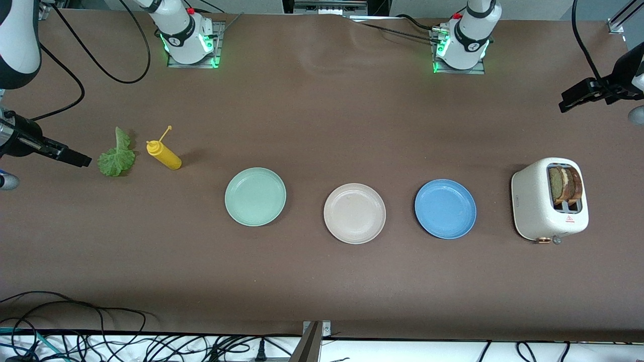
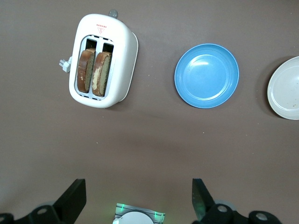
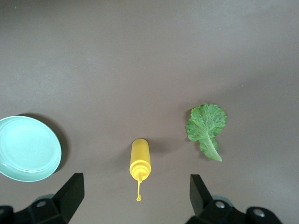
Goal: Make sandwich on beige plate with both arms
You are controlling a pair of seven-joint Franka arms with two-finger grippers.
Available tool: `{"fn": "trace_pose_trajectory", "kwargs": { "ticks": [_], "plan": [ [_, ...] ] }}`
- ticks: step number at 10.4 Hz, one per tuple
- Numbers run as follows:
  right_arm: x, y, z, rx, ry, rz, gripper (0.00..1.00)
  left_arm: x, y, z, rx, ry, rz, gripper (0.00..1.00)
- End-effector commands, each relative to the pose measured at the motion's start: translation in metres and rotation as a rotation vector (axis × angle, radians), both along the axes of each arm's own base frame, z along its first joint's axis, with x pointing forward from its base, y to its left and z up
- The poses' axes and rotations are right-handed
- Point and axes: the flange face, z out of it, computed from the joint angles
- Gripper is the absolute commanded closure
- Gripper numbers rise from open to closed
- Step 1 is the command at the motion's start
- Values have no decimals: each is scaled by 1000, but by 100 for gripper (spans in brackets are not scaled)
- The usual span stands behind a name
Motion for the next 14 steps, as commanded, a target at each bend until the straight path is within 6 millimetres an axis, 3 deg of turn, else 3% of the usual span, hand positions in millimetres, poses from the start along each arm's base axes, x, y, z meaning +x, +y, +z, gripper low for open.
{"fn": "trace_pose_trajectory", "kwargs": {
  "ticks": [1, 5, 6, 8, 10, 13, 14],
  "plan": [
    [2, -2, 4, 13, 5, -2, 0, 4, 4, 6, 21, -9, -10, 0],
    [1, 0, 2, 14, 11, -1, 0, 7, 18, 4, 18, -16, 13, 0],
    [1, 0, 2, 14, 11, -1, 0, 22, 28, -20, 32, 14, 31, 0],
    [1, 0, 2, 14, 11, -1, 0, 31, 34, -38, 80, 49, 31, 0],
    [1, 0, 1, 14, 13, -1, 0, 46, 48, -74, 79, 111, 53, 0],
    [0, 0, 1, 14, 14, -1, 0, 49, 71, -88, 66, 136, 52, 0],
    [0, 0, 1, 14, 14, -1, 0, 52, 77, -96, 49, 149, -22, 0]
  ]
}}
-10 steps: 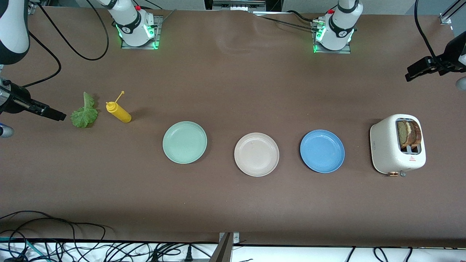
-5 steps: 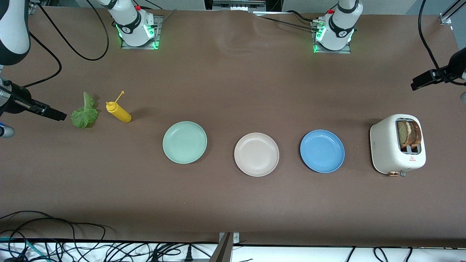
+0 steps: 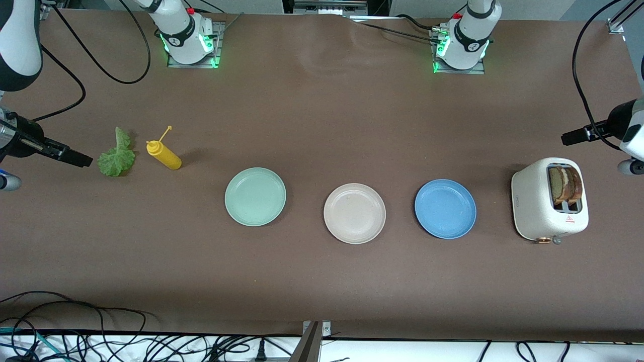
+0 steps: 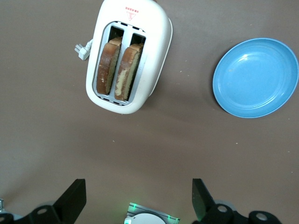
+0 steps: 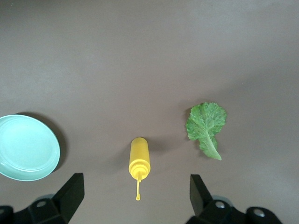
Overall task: Make sandwich on beige plate with both arms
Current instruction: 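Move the left gripper over the toaster toward a bread slice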
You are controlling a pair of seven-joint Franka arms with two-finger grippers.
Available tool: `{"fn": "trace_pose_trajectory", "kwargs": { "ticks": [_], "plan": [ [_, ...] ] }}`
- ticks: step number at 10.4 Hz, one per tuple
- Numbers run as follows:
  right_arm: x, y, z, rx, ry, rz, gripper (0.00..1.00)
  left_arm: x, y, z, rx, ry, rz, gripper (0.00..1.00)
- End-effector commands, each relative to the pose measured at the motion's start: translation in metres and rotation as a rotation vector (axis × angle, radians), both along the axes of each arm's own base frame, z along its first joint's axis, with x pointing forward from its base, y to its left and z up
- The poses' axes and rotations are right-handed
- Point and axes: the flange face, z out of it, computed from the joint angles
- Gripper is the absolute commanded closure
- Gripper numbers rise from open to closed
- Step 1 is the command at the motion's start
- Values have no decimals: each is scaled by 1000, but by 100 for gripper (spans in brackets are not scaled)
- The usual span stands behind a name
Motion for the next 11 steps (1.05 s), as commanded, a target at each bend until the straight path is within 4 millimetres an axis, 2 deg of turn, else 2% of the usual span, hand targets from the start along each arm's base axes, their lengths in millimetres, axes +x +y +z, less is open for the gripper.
{"fn": "trace_pose_trajectory", "kwargs": {
  "ticks": [1, 2, 3, 6, 8, 11],
  "plan": [
    [0, 0, 5, 14, 4, -1, 0, 8, 27, -10, -46, 23, -157, 0],
    [0, 0, 5, 15, 4, 1, 0, 11, 37, -22, -100, 23, -186, 0],
    [0, -1, 5, 15, 4, -1, 0, 15, 43, -25, -116, 0, -180, 0],
    [0, -1, 5, 15, 4, -1, 0, 23, 36, -49, -119, 10, -210, 0],
    [0, -1, 5, 15, 4, -1, 0, 23, 33, -69, -121, 16, -218, 0],
    [0, -1, 5, 15, 2, -1, 0, 8, 39, -119, -121, -44, -248, 0]
  ]
}}
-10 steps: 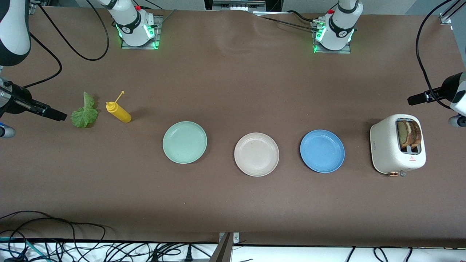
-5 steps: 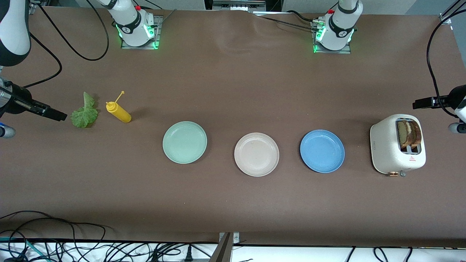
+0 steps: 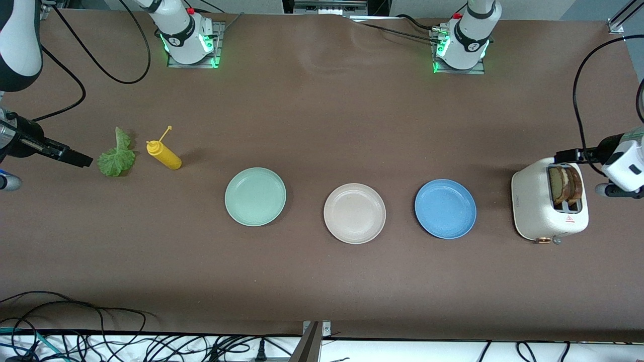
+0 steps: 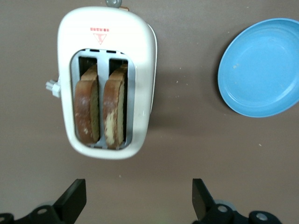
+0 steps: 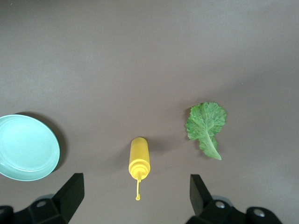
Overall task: Make sandwich on beige plate with both arms
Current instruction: 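Move the left gripper over the toaster toward a bread slice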
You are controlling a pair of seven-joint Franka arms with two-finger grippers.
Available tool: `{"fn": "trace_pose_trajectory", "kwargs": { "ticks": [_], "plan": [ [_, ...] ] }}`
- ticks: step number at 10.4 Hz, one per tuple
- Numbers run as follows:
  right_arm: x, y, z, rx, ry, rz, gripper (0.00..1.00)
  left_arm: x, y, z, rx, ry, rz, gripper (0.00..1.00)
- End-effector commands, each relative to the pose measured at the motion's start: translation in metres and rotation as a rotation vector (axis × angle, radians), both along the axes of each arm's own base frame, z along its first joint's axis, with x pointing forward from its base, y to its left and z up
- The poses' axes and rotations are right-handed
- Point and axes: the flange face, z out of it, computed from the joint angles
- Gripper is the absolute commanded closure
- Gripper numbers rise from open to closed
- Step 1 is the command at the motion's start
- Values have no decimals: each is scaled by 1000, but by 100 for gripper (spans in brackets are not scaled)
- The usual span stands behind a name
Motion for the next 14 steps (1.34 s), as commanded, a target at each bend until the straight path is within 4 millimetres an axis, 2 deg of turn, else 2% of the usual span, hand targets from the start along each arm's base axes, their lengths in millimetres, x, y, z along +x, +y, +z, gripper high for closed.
{"fn": "trace_pose_trajectory", "kwargs": {
  "ticks": [1, 5, 8, 14],
  "plan": [
    [0, -1, 5, 15, 1, 0, 0, -16, 3, -18, -30, -36, -39, 0],
    [0, -1, 5, 16, 2, 0, 0, -16, 7, -42, -18, -49, -43, 1],
    [0, -1, 5, 15, 3, 0, 0, -13, 37, -59, -27, -68, -65, 1],
    [0, -1, 5, 15, 2, 0, 0, -8, 35, -73, -30, -51, -32, 3]
  ]
}}
